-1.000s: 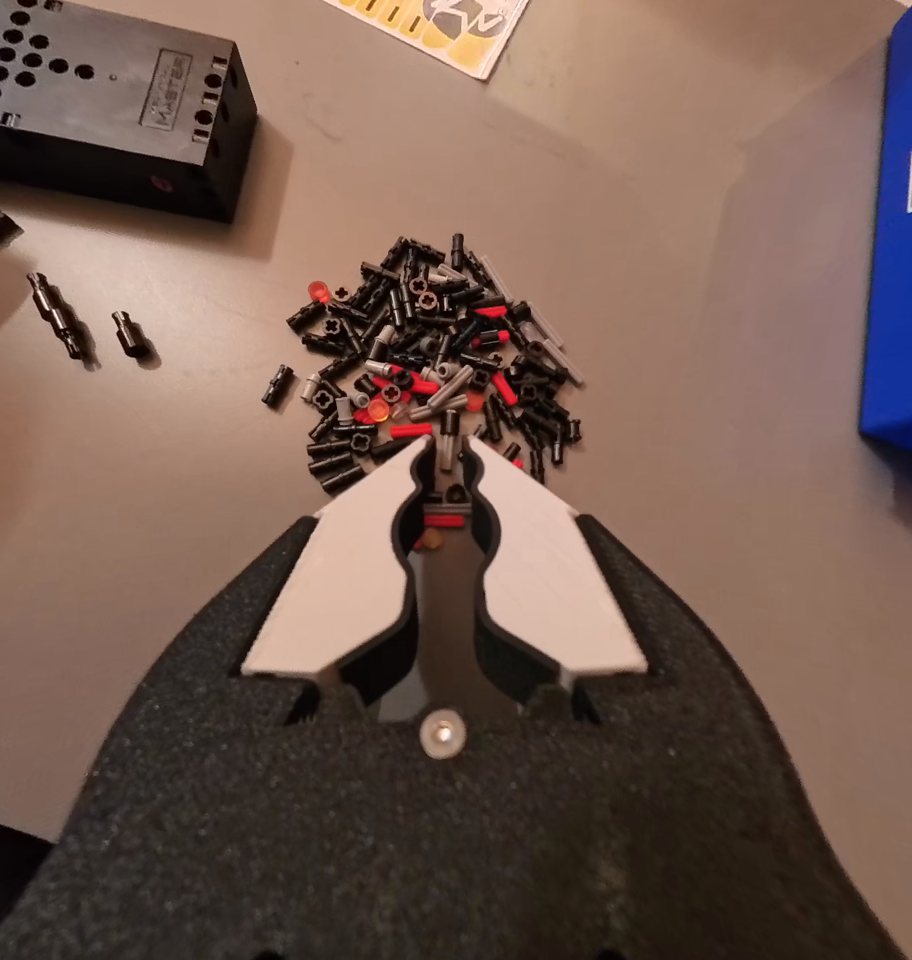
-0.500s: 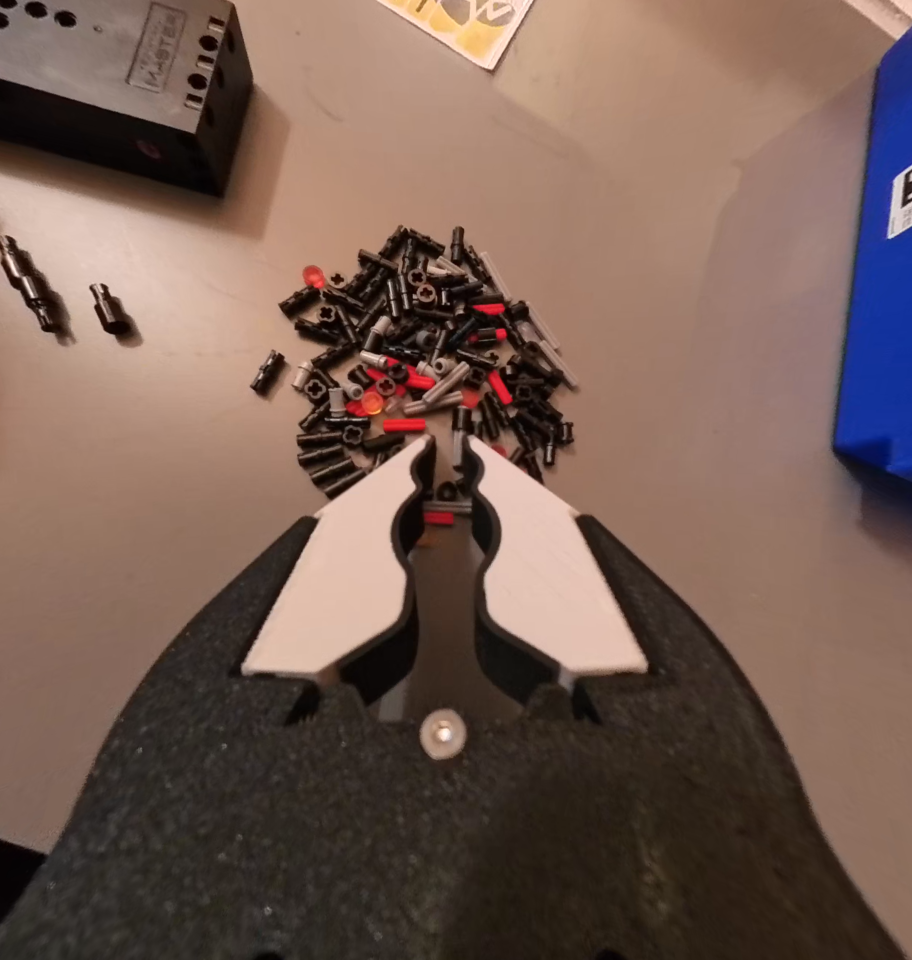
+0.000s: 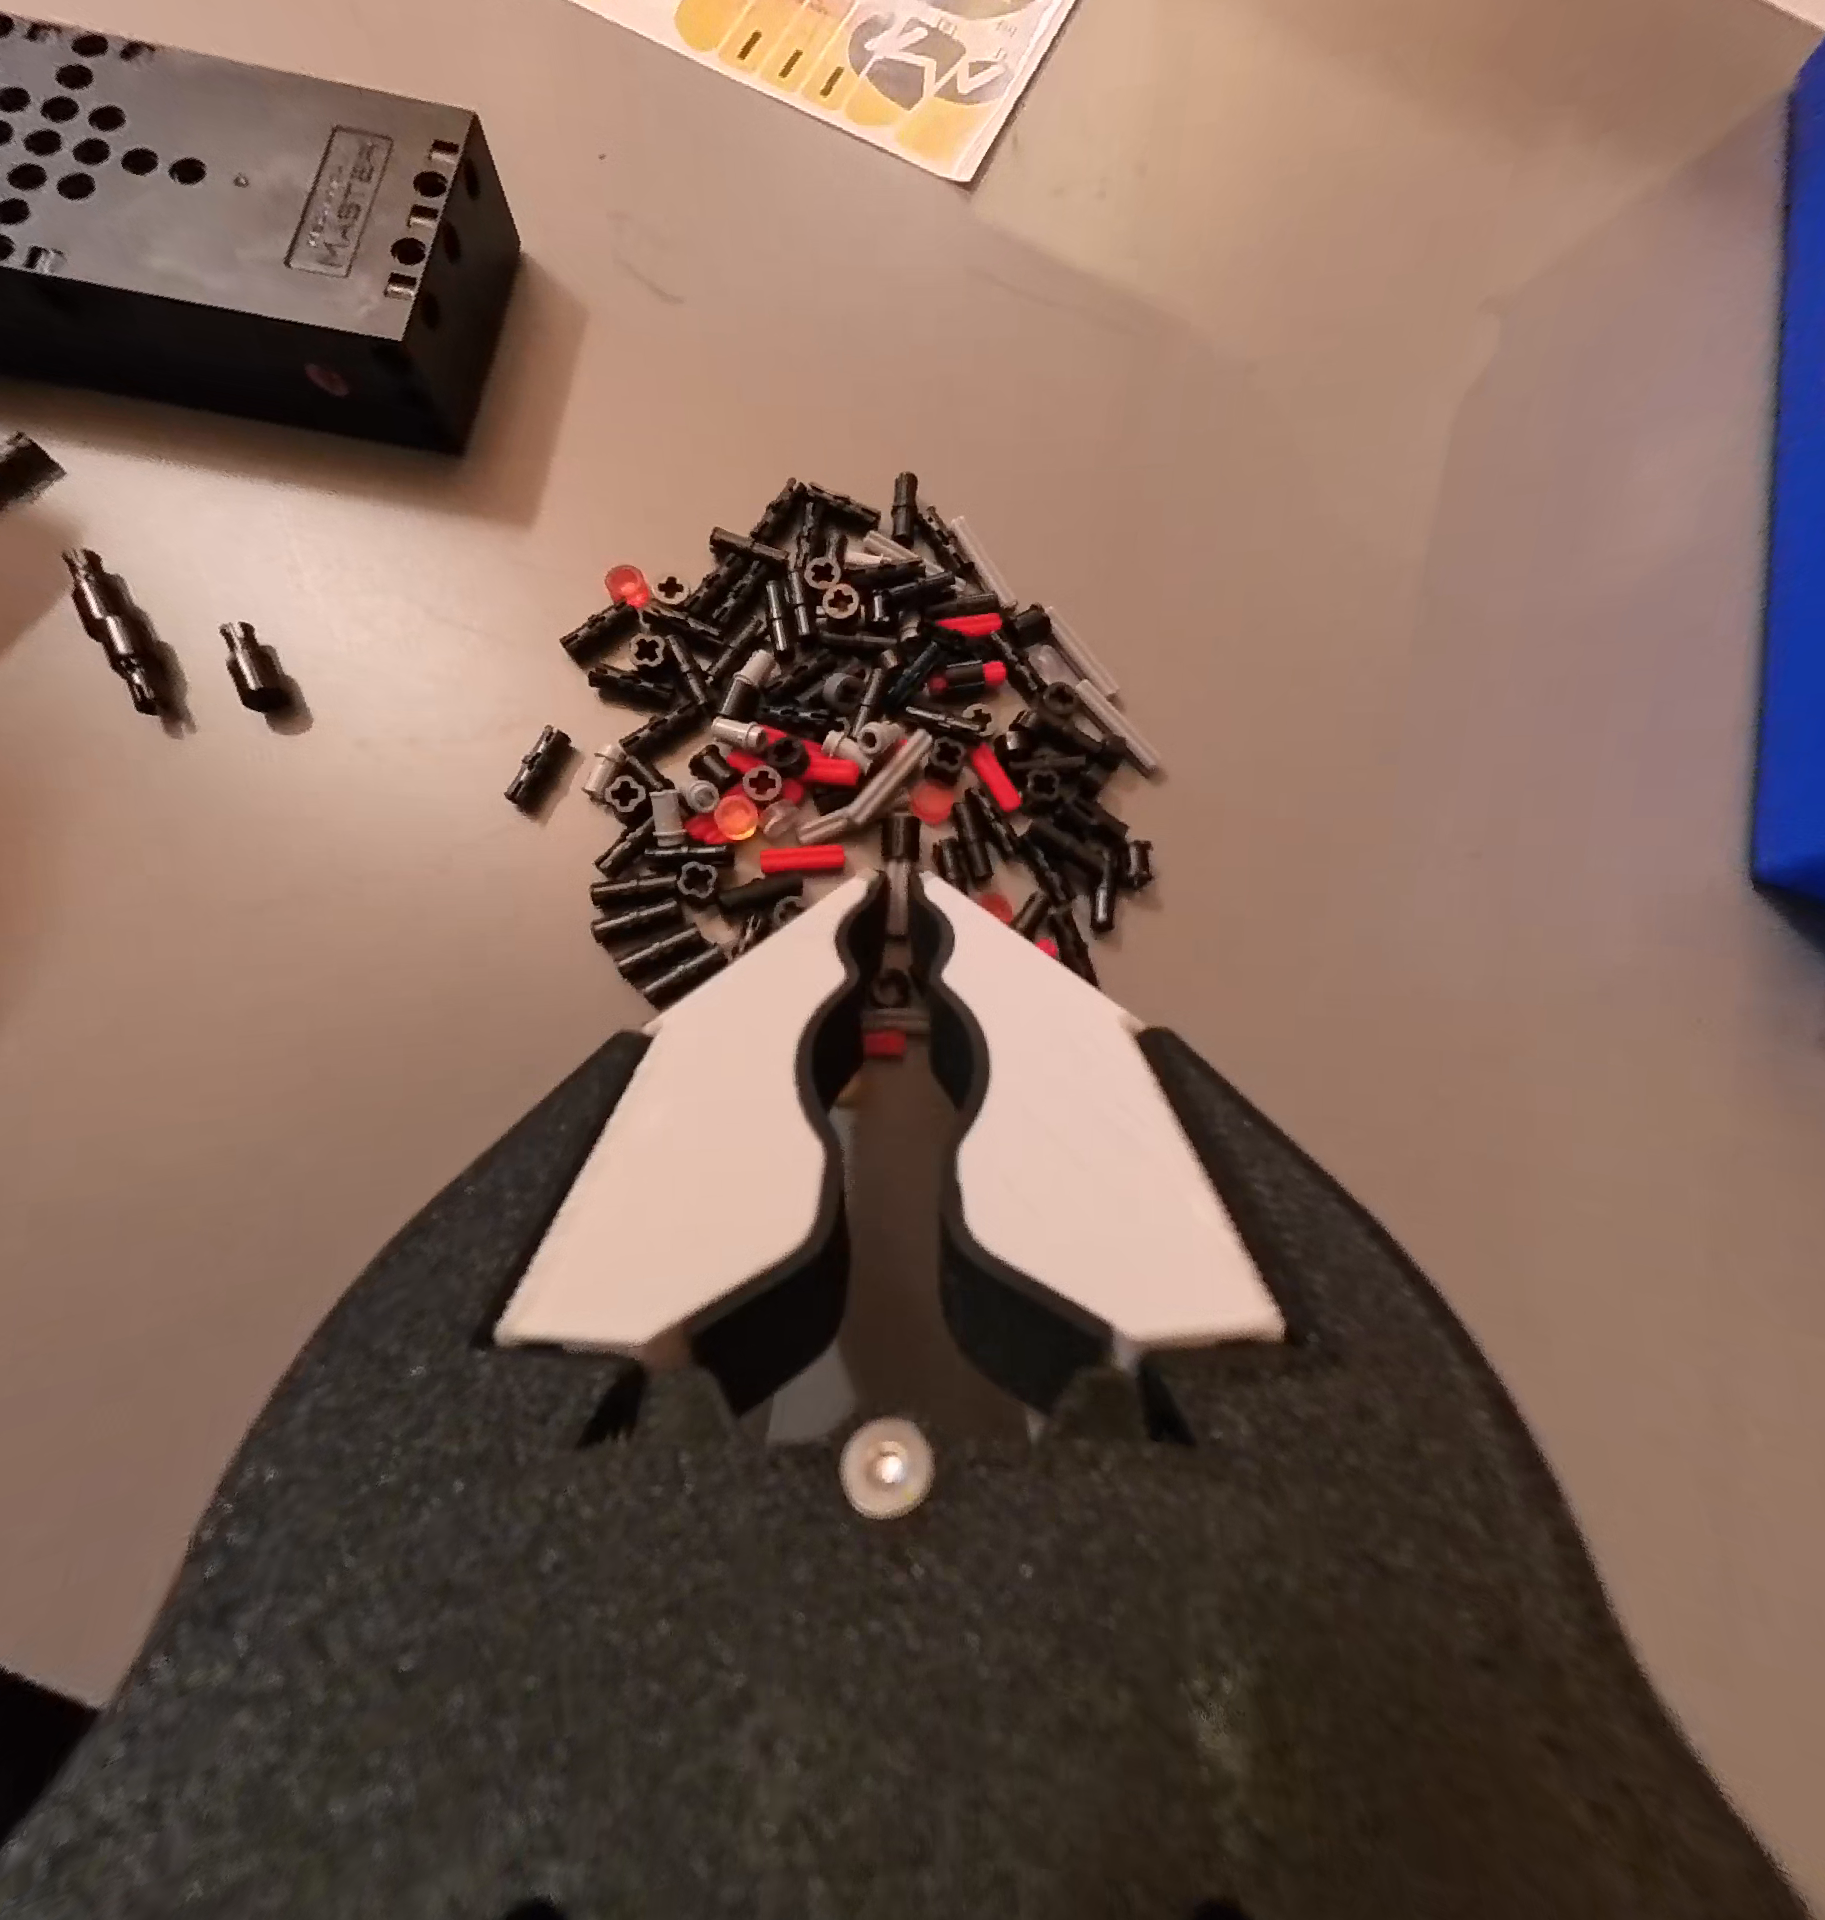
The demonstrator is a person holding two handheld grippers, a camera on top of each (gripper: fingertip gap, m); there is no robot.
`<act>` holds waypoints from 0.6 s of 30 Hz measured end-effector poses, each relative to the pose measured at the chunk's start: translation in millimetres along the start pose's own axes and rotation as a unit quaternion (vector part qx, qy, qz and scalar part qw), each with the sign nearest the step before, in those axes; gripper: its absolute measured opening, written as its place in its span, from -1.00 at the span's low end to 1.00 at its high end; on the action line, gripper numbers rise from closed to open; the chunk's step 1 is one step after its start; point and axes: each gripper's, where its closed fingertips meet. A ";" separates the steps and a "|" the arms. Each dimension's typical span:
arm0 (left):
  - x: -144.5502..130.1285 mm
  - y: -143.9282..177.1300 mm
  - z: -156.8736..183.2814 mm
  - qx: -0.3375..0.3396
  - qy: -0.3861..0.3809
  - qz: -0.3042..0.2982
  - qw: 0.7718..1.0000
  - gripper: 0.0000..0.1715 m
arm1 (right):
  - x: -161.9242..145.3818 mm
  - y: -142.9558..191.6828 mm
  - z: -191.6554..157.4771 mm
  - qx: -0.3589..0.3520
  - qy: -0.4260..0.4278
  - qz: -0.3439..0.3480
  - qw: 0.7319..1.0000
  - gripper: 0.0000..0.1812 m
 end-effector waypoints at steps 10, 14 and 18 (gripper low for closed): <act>0.2 0.0 1.1 0.002 -0.005 0.000 1.000 -1.00 | 22.5 23.6 -47.8 0.109 0.033 0.006 0.993 -0.96; -0.8 -0.1 5.5 0.004 -0.019 -0.002 1.000 -1.00 | 28.5 18.3 -101.5 0.184 0.124 -0.049 0.974 -0.95; -3.2 -1.6 14.9 0.000 -0.038 -0.008 0.999 -1.00 | 14.5 9.2 -119.3 0.169 0.219 -0.147 0.950 -0.95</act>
Point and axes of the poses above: each gripper's, where its closed fingertips meet, y back along the fingers, x out of its top, z = x × y across the jaws, and after that the axes turned 10 degrees about -z, right-handed
